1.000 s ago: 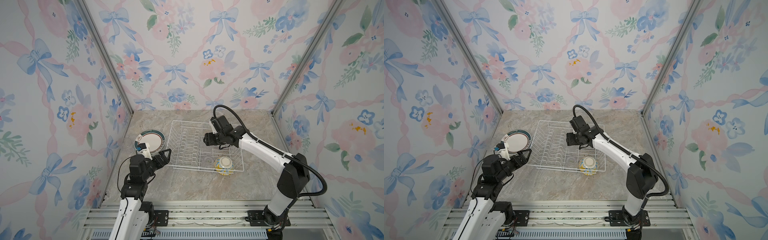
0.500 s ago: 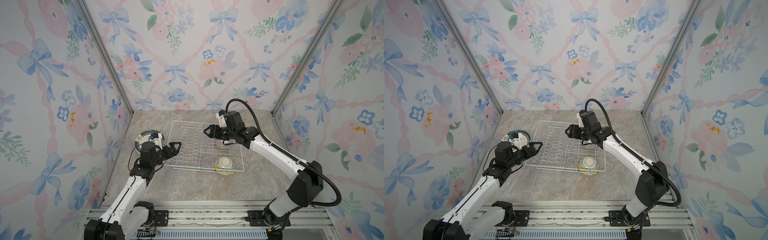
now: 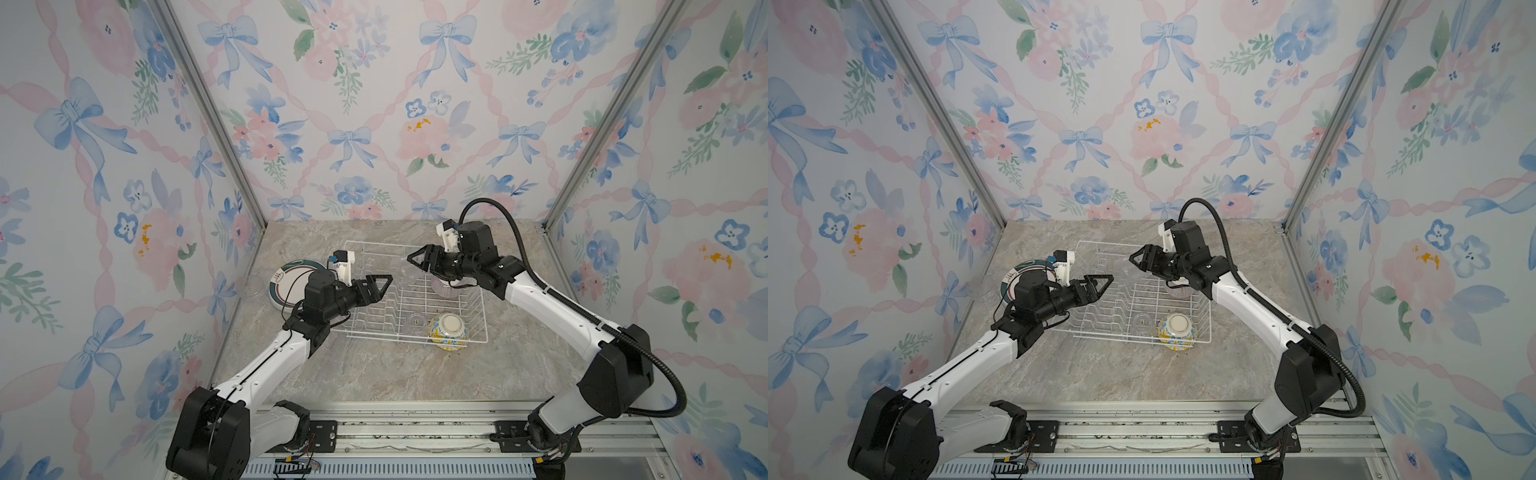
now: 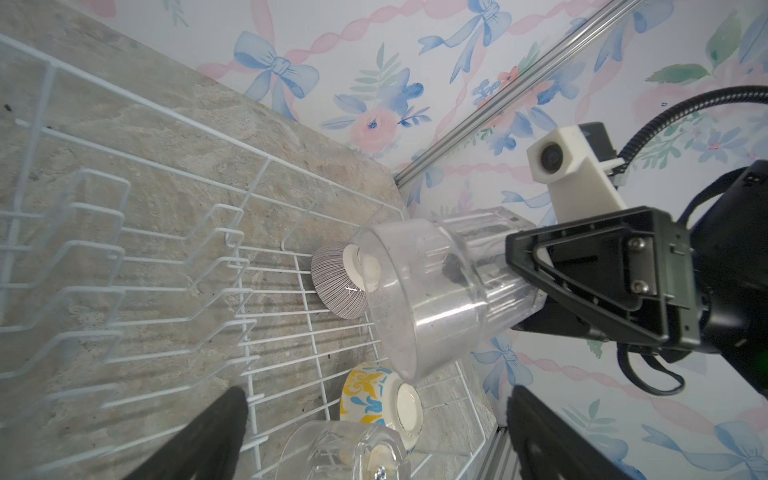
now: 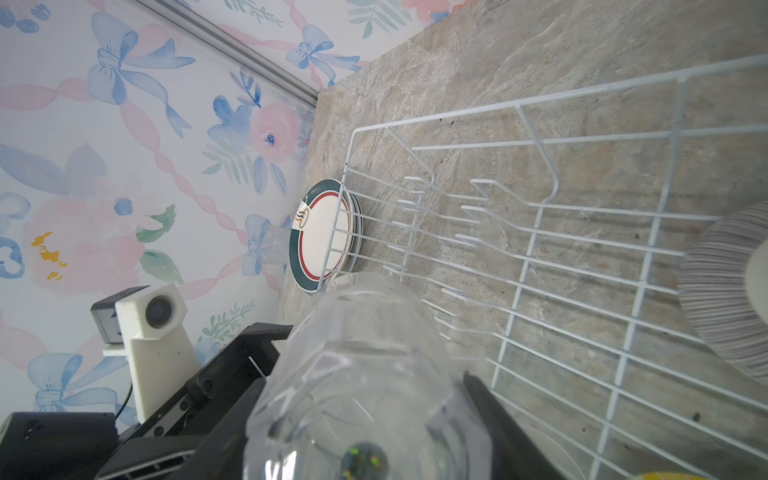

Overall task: Unload the mixed dishes from the dish rack
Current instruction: 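Lift the clear cup toward the left gripper while the left gripper reaches to it, then close the left gripper on the cup held by the right gripper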

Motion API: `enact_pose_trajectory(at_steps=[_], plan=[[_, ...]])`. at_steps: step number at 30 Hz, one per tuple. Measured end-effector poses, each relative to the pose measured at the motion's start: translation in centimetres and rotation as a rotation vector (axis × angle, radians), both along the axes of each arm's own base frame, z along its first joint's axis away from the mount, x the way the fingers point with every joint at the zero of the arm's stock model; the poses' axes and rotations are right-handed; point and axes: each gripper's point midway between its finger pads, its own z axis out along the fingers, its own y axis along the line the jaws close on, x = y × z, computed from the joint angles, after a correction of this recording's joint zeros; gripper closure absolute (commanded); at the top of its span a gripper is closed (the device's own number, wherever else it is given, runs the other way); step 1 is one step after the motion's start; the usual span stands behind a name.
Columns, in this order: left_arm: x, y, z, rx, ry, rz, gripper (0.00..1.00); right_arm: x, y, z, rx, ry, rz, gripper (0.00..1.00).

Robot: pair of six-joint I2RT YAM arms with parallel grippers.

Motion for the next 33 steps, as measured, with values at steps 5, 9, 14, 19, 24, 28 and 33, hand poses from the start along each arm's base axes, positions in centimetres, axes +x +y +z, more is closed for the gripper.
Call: enact_pose_trajectory(at_steps=[5, 9, 14, 19, 24, 28, 33], plan=[[-0.3, -1.2, 2.1, -0.053, -0.077, -0.050, 0.03, -0.3, 0.6, 1.0, 0.073, 0.009, 0.022, 0.48], [-0.4, -2.2, 2.8, -0.088, -0.110, -0.091, 0.07, -0.5, 1.2, 1.8, 0.132, 0.013, 0.044, 0.48], [-0.6, -3.4, 2.8, -0.119, -0.117, -0.140, 0.22, -0.7, 1.9, 2.2, 0.178, 0.027, 0.069, 0.48], [-1.2, -4.8, 3.0, -0.140, -0.132, -0.191, 0.35, -0.9, 2.1, 2.2, 0.201, 0.039, 0.078, 0.48], [-1.3, -5.6, 3.5, -0.147, -0.155, -0.209, 0.42, -0.9, 2.4, 1.9, 0.214, 0.055, 0.088, 0.48], [-1.1, -5.9, 3.8, -0.152, -0.158, -0.210, 0.54, -1.0, 2.5, 1.8, 0.219, 0.063, 0.092, 0.48], [-1.4, -6.4, 4.2, -0.166, -0.171, -0.230, 1.00, -0.8, 2.5, 2.1, 0.249, 0.067, 0.080, 0.30]])
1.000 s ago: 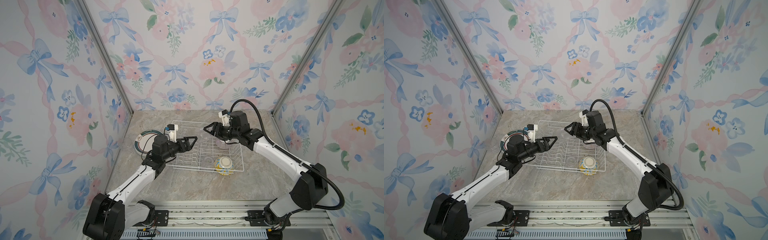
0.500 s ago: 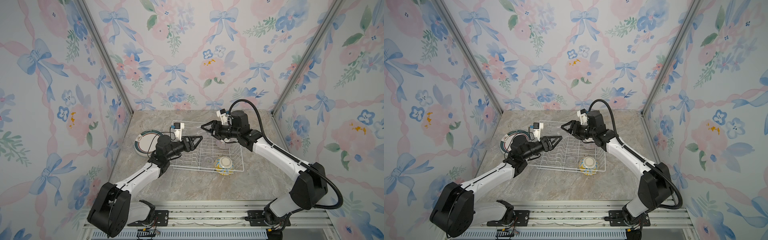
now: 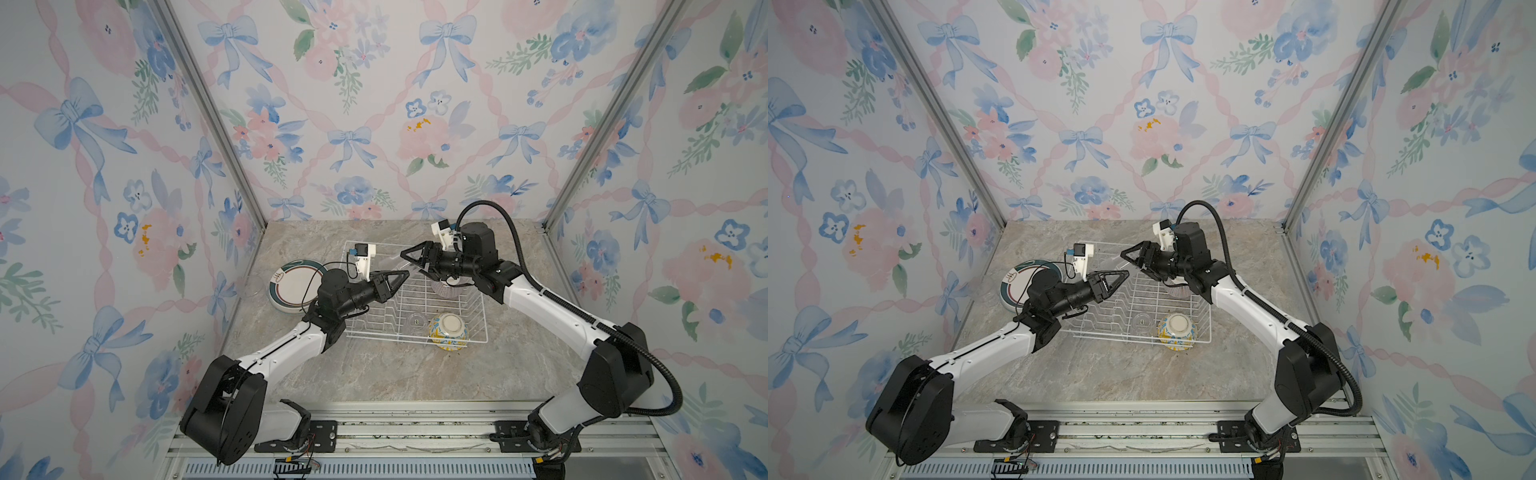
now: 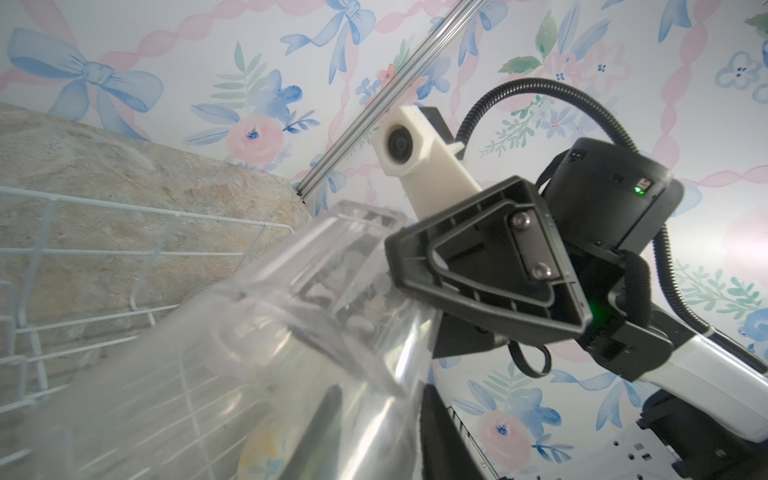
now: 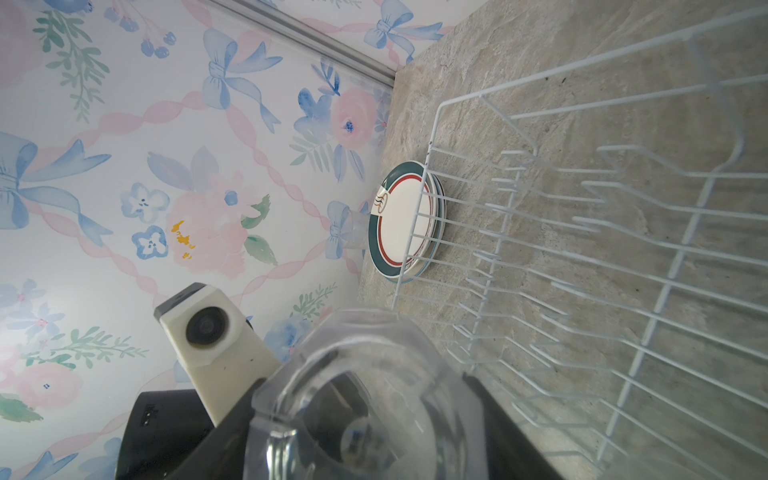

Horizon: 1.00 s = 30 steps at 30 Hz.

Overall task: Unload the mixed dishes from the dish rack
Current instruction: 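Close the left gripper on the cup held by the right gripper, then carry the cup beside the plate stack with the left gripper while the right withdraws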

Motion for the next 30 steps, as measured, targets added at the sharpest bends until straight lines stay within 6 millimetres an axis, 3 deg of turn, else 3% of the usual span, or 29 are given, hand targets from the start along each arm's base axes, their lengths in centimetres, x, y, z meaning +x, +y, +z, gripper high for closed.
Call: enact_pose_trajectory(at_steps=[3, 6, 22, 26, 30], plan=[[0.2, 0.1, 0.9, -0.014, -0.042, 0.027, 1.00, 0.4, -0.5, -0.3, 0.008, 0.027, -0.025, 0.10], [0.7, 0.3, 0.0, 0.004, -0.007, 0.052, 1.00, 0.1, -0.6, -1.4, -0.019, 0.025, -0.017, 0.01], [1.6, 2.1, -3.0, 0.132, 0.080, 0.182, 1.00, 0.6, -1.2, -1.7, -0.052, -0.008, -0.032, 0.03], [1.8, 2.7, -4.6, 0.218, 0.125, 0.209, 1.00, 0.8, -1.5, -2.0, -0.065, -0.011, -0.038, 0.03], [2.4, 3.5, -4.6, 0.318, 0.146, 0.256, 1.00, 0.5, -2.0, -2.7, -0.111, -0.012, -0.040, 0.03]])
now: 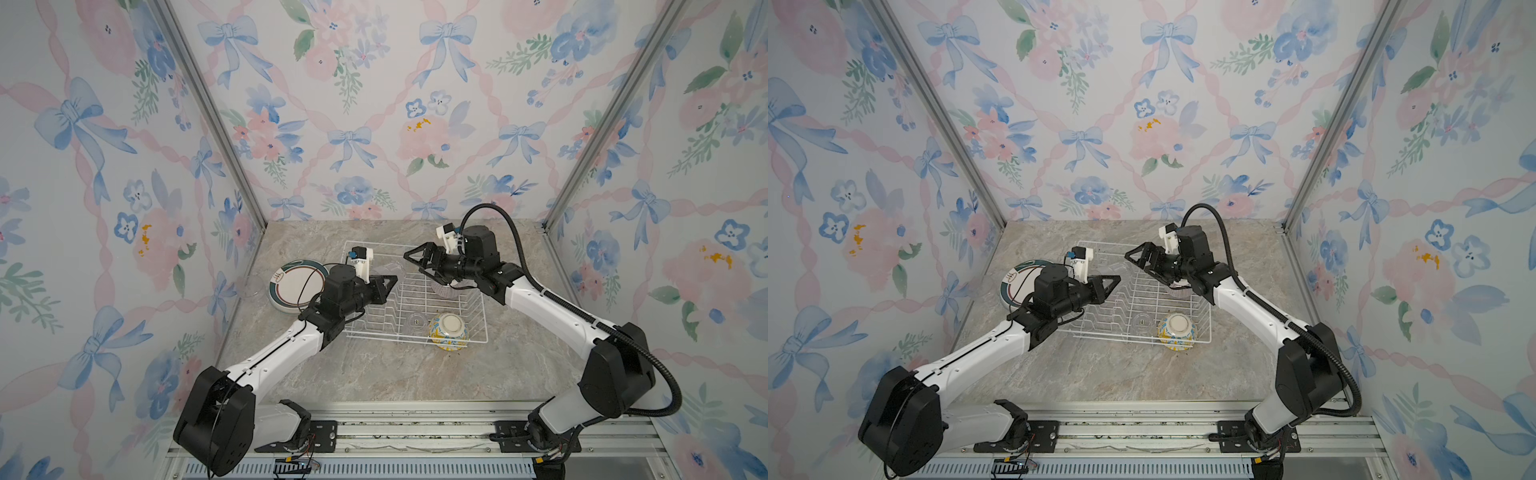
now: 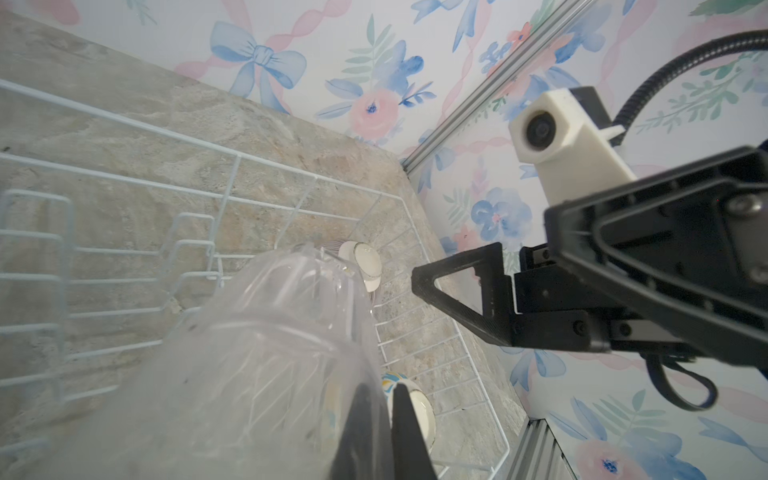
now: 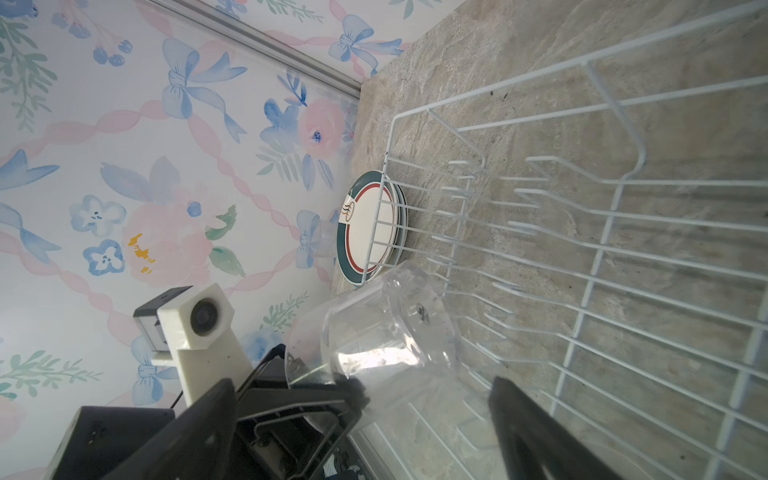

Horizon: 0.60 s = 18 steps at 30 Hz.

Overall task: Unload the mixed dishes from the dish rack
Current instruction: 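Carry the cup beside the plate stack with the left gripper while the right withdraws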

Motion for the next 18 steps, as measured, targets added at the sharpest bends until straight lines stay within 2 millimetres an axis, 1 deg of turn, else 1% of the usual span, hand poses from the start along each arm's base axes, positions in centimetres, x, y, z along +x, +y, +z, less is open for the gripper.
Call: enact_pose_trajectory(at_steps=[3, 6, 8, 10, 13, 16, 18], plan=[[0.3, 1.1, 0.8, 0.069, -0.001, 0.043, 1.00, -0.3, -1.0, -0.3, -0.061, -0.023, -0.020, 0.03], [0.3, 2.8, 1.7, 0.114, 0.001, 0.084, 1.00, -0.6, -2.6, -0.1, -0.144, -0.069, -0.055, 0.03], [0.4, 4.7, 1.9, 0.141, 0.016, 0.131, 1.00, -0.8, -3.8, 0.5, -0.196, -0.110, -0.085, 0.03], [0.6, 7.0, 1.8, 0.165, 0.040, 0.191, 1.00, -1.0, -4.8, 1.2, -0.233, -0.153, -0.108, 0.03], [0.5, 11.3, 1.1, 0.200, 0.098, 0.301, 1.00, -1.4, -6.2, 1.8, -0.290, -0.208, -0.132, 0.03], [-0.2, 15.7, 0.4, 0.234, 0.155, 0.421, 1.00, -1.7, -7.6, 1.6, -0.350, -0.241, -0.162, 0.03], [-0.8, 18.8, -0.2, 0.261, 0.199, 0.498, 1.00, -2.0, -8.5, 1.0, -0.383, -0.253, -0.182, 0.03]])
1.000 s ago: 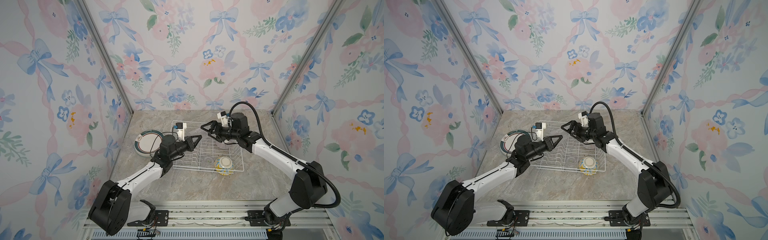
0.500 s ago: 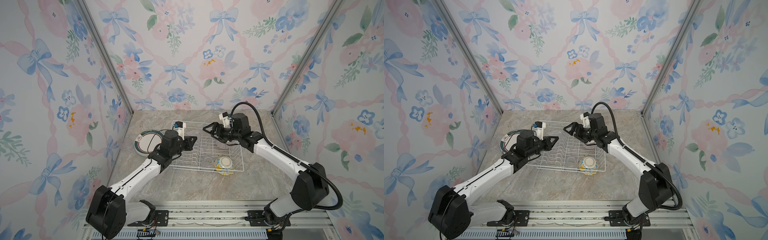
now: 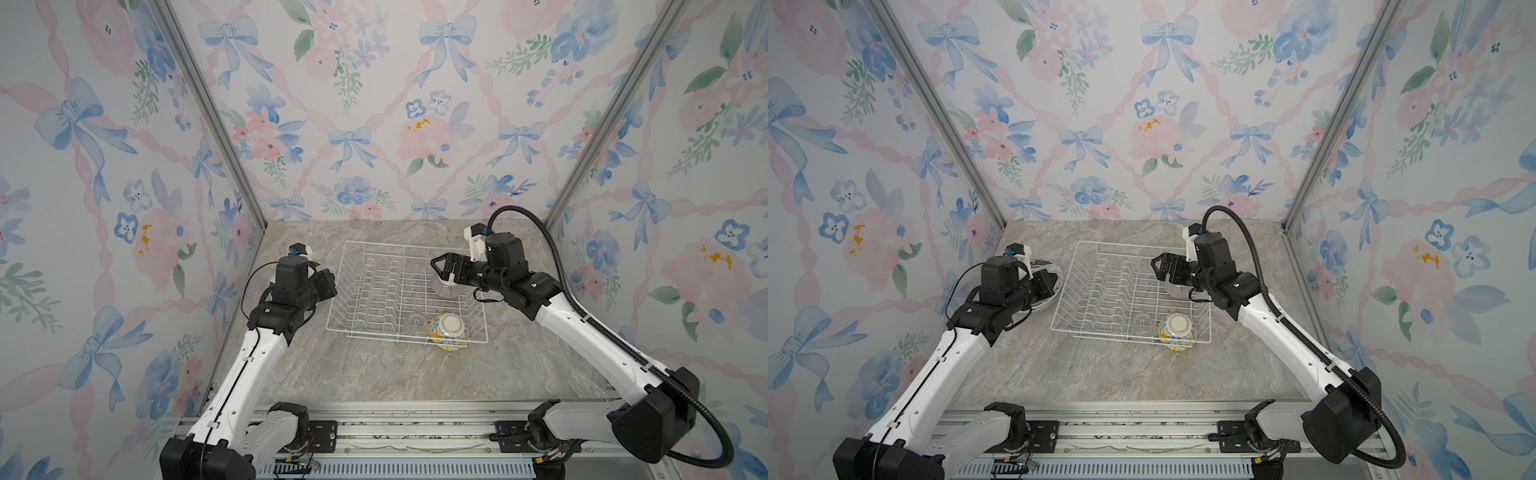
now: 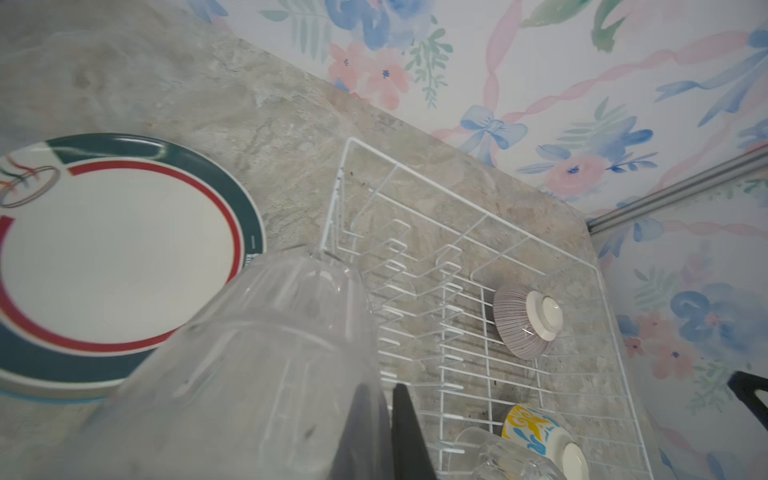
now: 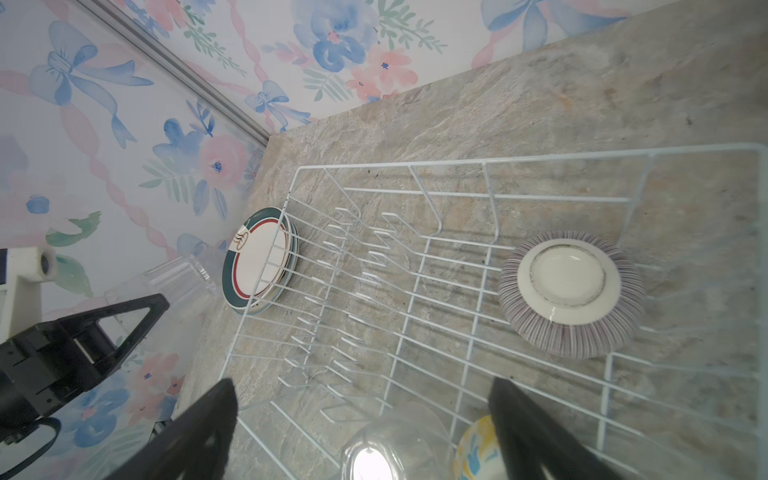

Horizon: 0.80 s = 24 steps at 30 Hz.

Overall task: Unload the mixed dishes from the dish rack
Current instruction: 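Carry the cup beside the plate stack with the left gripper while the right withdraws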

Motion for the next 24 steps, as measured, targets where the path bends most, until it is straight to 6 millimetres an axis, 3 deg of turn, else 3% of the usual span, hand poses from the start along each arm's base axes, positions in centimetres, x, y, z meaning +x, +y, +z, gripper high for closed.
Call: enact_pose_trajectory(at_steps=[5, 10, 14, 18, 24], plan=[[-2.3, 7.1, -2.9, 0.066, 0.152, 0.189, 1.00, -0.7, -2.2, -1.4, -0.062, -0.008, -0.041, 0.03], [-4.3, 11.4, -4.4, 0.087, 0.261, 0.298, 1.00, -1.5, -4.3, -0.8, -0.098, -0.045, -0.073, 0.03], [-5.0, 13.3, -5.0, 0.096, 0.314, 0.335, 1.00, -2.0, -6.5, -0.2, -0.107, -0.078, -0.117, 0.03], [-5.2, 14.3, -7.0, 0.114, 0.403, 0.349, 1.00, -2.2, -8.3, -0.7, -0.119, -0.080, -0.154, 0.03], [-5.4, 16.3, -10.6, 0.140, 0.560, 0.384, 1.00, -2.6, -8.9, -2.6, -0.138, -0.043, -0.150, 0.03]])
